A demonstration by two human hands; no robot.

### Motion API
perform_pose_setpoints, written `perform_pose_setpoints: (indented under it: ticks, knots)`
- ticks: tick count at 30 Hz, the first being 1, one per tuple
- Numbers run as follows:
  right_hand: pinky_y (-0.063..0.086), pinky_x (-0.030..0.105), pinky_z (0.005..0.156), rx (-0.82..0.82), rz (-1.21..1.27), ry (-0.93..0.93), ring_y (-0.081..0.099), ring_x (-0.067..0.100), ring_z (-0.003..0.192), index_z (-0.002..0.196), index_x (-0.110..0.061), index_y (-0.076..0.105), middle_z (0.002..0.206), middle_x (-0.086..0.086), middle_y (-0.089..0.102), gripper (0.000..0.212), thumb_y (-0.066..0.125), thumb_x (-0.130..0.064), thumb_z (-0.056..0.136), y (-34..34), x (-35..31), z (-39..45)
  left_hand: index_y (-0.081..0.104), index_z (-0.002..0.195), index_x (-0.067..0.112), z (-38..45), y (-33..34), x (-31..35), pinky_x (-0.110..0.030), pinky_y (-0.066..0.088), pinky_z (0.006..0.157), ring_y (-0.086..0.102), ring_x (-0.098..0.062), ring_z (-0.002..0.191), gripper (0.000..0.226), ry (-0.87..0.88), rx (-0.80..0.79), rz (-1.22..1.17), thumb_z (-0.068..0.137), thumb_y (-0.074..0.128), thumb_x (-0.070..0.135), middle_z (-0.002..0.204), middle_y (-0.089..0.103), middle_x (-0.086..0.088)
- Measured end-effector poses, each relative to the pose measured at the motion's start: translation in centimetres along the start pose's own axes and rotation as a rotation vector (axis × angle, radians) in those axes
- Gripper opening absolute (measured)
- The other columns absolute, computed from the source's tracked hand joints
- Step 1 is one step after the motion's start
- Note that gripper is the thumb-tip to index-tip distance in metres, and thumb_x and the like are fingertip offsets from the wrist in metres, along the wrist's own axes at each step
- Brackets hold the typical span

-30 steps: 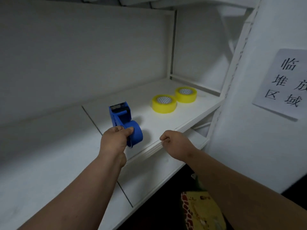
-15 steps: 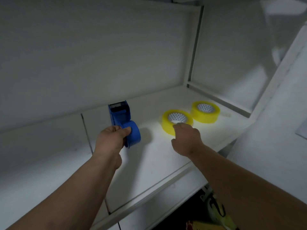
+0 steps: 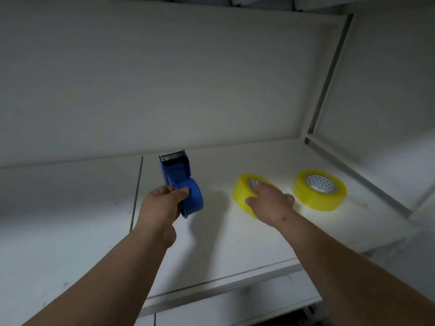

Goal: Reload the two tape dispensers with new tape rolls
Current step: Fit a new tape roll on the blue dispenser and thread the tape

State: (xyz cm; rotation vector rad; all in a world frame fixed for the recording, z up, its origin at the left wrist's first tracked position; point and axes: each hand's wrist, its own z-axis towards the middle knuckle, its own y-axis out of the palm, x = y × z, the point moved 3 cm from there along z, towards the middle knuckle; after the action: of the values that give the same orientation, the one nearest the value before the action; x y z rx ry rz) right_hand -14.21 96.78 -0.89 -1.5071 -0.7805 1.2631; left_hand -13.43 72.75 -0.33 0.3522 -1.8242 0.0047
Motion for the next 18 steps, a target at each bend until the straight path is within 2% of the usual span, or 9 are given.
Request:
perform_pose_setpoints:
  ticks: [3,5,8,12,16,18]
  knots:
    - [0.048,0.045,0.081,-0.138,0.832,0.058,0.062,0.031,0.09,0.094,-0.014,0.063,0.1,0.011,0.066,0.013,0.06,-0.026,0.088,-1.5,-1.5,-2.1,0.06,0.08,0.011,-1.0,-0.8,0.5,-0.025,0.048,0.065,0.066,-0.018,0.078,0.013,-0.042,0.006,-0.089,0.089,0.067,0.006,0.089,0.069,-0.007]
    - [0.047,0.038,0.072,-0.219,1.121,0.013,0.061,0.026,0.078,0.094,-0.011,0.064,0.092,0.013,0.067,0.008,0.06,-0.016,0.09,-2.1,-2.9,-4.0,0.059,0.081,0.011,-1.7,-1.7,1.1,-0.025,0.047,0.066,0.063,-0.02,0.081,0.012,-0.053,-0.006,-0.12,0.09,0.066,0.006,0.09,0.067,-0.009]
    - [0.047,0.03,0.07,-0.289,1.268,-0.105,0.061,0.021,0.08,0.107,-0.002,0.061,0.094,0.011,0.067,0.018,0.056,-0.008,0.091,-2.1,-6.0,-6.8,0.05,0.071,0.015,-2.9,-3.8,2.1,-0.028,0.036,0.063,0.045,-0.022,0.074,0.026,-0.019,-0.054,-0.114,0.091,0.064,0.005,0.082,0.056,-0.011]
    - [0.046,0.039,0.085,-0.376,1.357,-0.181,0.061,0.026,0.091,0.111,0.002,0.058,0.103,0.017,0.066,0.021,0.053,-0.004,0.091,-1.1,-10.7,-10.8,0.052,0.067,0.016,-4.7,-7.2,3.4,-0.026,0.036,0.061,0.045,-0.015,0.06,0.03,0.014,-0.104,-0.109,0.093,0.06,0.004,0.063,0.061,-0.001]
    - [0.046,0.041,0.086,-0.412,1.406,-0.228,0.059,0.028,0.093,0.109,0.003,0.057,0.104,0.018,0.064,0.02,0.051,-0.001,0.091,0.1,-15.1,-14.7,0.052,0.069,0.016,-6.5,-12.4,4.1,-0.025,0.038,0.062,0.056,-0.008,0.051,0.028,0.03,-0.139,-0.078,0.095,0.057,0.006,0.062,0.065,0.001]
    - [0.047,0.036,0.082,-0.43,1.407,-0.254,0.061,0.024,0.09,0.105,-0.001,0.059,0.1,0.014,0.066,0.017,0.052,0.0,0.09,0.9,-17.1,-16.5,0.053,0.076,0.012,-7.3,-15.2,4.2,-0.025,0.039,0.063,0.058,-0.01,0.057,0.02,0.045,-0.154,-0.034,0.095,0.057,0.007,0.076,0.067,-0.004]
